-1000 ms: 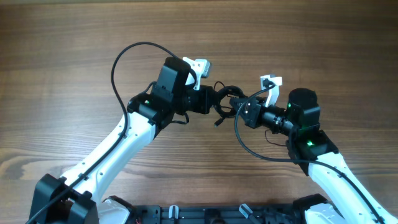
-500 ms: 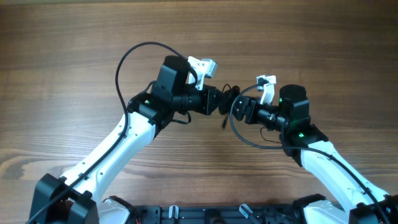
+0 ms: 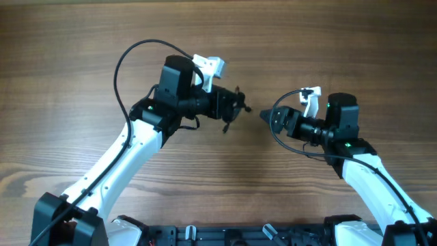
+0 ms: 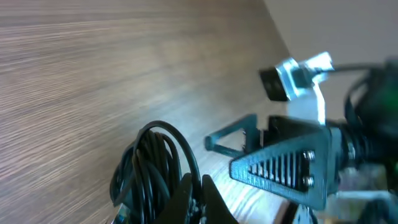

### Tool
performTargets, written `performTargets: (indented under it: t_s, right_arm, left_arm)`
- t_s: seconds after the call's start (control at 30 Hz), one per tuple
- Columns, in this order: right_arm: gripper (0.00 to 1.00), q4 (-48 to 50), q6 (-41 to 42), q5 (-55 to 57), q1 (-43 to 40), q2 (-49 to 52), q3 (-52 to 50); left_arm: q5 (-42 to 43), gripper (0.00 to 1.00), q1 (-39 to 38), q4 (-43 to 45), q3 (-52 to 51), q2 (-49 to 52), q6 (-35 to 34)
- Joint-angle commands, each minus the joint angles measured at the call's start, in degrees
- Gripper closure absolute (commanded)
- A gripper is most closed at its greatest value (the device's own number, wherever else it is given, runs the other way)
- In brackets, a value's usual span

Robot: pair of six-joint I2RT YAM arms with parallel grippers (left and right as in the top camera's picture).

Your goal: Untangle cables

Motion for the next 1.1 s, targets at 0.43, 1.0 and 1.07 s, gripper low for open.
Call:
performTargets:
  t_s: [0.43,1.0,1.07]
  right_arm:
    - [0.5,10.5,43.1,-6.9,0.0,-0.8,0.2]
    - [0.95,14.8,38.4,9.2,5.8,-0.6,0.2]
    - [0.95,14.8,33.8,9.2,5.8,-0.6,0.2]
  left_arm:
    - [5.1,0.96,-7.1,5.0,-0.2,-1.1,8.4]
    - [-9.3,0.96,1.7,13.0,-0.2,-1.2,-13.5]
    - [-9.3,0.96,6.7,13.0,-0.2,-1.2,-18.5]
